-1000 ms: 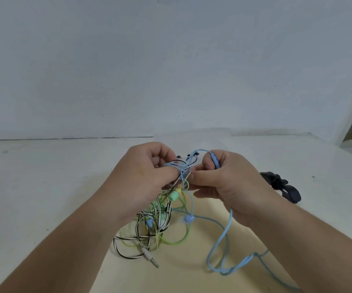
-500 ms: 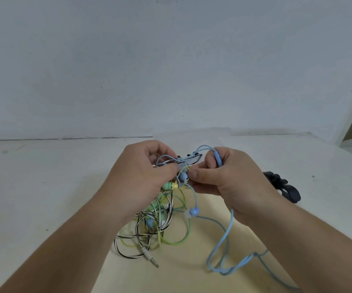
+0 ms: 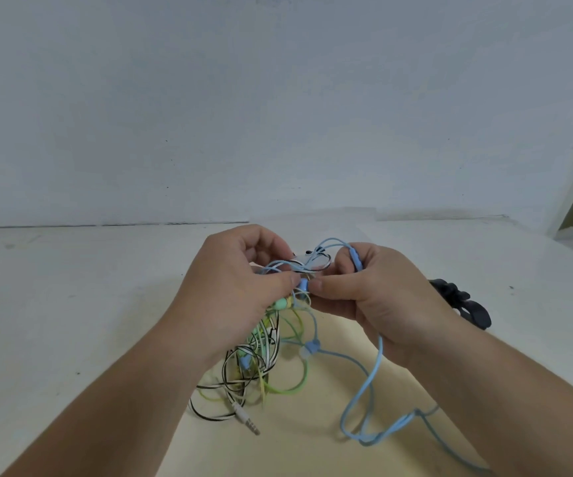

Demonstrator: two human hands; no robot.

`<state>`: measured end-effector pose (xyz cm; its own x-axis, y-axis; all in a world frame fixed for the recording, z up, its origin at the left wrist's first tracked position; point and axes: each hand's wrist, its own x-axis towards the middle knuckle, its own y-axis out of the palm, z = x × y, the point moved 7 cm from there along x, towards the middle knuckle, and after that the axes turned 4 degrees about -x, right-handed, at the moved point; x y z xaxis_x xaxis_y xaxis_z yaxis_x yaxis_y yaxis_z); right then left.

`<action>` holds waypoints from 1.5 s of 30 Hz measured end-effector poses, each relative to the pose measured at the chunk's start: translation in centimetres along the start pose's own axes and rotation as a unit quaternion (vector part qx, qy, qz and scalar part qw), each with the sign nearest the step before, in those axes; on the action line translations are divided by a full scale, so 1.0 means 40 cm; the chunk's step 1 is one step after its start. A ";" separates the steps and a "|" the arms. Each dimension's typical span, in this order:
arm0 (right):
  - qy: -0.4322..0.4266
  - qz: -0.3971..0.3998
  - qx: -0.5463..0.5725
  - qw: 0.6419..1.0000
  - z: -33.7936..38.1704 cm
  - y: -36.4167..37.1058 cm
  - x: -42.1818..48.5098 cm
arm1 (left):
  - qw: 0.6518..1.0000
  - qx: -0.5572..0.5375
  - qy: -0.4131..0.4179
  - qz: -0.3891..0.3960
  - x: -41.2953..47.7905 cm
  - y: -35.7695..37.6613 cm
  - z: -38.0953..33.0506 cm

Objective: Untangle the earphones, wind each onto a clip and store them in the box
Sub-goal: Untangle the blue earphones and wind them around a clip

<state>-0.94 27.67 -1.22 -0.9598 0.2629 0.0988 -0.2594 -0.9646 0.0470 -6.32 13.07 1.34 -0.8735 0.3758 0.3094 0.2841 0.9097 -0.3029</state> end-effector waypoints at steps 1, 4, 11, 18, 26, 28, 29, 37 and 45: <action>0.000 -0.002 0.003 1.000 -0.001 -0.001 0.000 | 1.000 -0.002 0.002 -0.005 0.001 -0.002 0.000; 0.003 -0.006 0.011 1.000 -0.001 -0.002 -0.002 | 1.000 -0.014 0.005 -0.017 0.002 -0.004 -0.002; 0.058 0.024 -0.009 0.998 -0.034 0.012 0.003 | 0.997 -0.071 0.006 -0.027 0.003 -0.008 0.003; 0.061 0.026 0.038 0.997 -0.017 0.011 -0.001 | 0.999 -0.037 0.012 -0.011 0.002 -0.008 0.000; 0.078 -0.032 0.030 0.996 -0.020 -0.015 0.006 | 0.999 0.020 0.032 0.037 -0.008 0.014 -0.018; 0.068 -0.026 0.014 0.997 -0.022 -0.015 0.005 | 0.999 0.002 0.017 0.051 -0.012 0.023 -0.014; 0.065 -0.024 0.013 0.998 -0.022 -0.015 0.005 | 0.999 -0.011 0.013 0.051 -0.013 0.024 -0.013; 0.011 -0.012 -0.035 0.999 0.001 -0.006 0.002 | 0.999 0.018 0.019 0.034 -0.009 0.017 -0.012; 0.051 -0.021 -0.018 0.998 -0.015 -0.016 0.004 | 0.999 0.020 0.029 0.031 -0.002 -0.001 -0.014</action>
<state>-1.00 28.30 -1.84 -0.9534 0.3016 -0.0037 -0.3017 -0.9533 0.0132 -6.05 13.12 1.81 -0.8303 0.4421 0.3394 0.3204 0.8768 -0.3585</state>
